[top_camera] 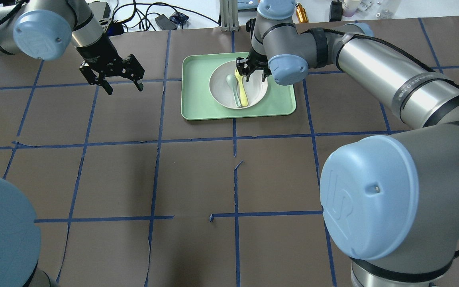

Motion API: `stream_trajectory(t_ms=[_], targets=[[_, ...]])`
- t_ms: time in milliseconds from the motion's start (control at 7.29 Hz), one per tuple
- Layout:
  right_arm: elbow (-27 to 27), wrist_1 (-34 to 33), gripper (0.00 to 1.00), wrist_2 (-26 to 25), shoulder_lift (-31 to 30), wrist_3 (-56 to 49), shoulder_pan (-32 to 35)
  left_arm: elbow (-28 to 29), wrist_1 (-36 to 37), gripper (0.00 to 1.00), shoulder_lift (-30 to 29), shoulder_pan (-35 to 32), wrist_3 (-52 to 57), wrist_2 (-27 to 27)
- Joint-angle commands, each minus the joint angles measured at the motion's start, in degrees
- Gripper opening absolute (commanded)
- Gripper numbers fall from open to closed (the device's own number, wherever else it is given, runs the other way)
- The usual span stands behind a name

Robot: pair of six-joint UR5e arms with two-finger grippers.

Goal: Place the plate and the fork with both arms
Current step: 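Lower the right gripper onto the yellow fork and grasp its handle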

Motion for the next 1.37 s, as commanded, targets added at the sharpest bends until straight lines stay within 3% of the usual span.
stream_trajectory(t_ms=[0,960,1097,1234], targets=[[-1.51,-0.49,0.54,0.07,2.44,-0.04,0.72,-0.17,0.13,1.00,-0.02,0.08,0.03,0.01],[-1.34,-0.49,0.55,1.91,4.03,-0.30,1.33,0.09,3.11,1.00,-0.55,0.17,0.21,-0.08],[-1.34,-0.49,0.45,1.91,4.03,-0.30,1.33,0.09,3.11,1.00,-0.55,0.17,0.21,-0.08],[-1.34,-0.41,0.04,1.57,3.85,-0.21,1.24,0.18,3.20,1.00,-0.55,0.17,0.21,-0.08]])
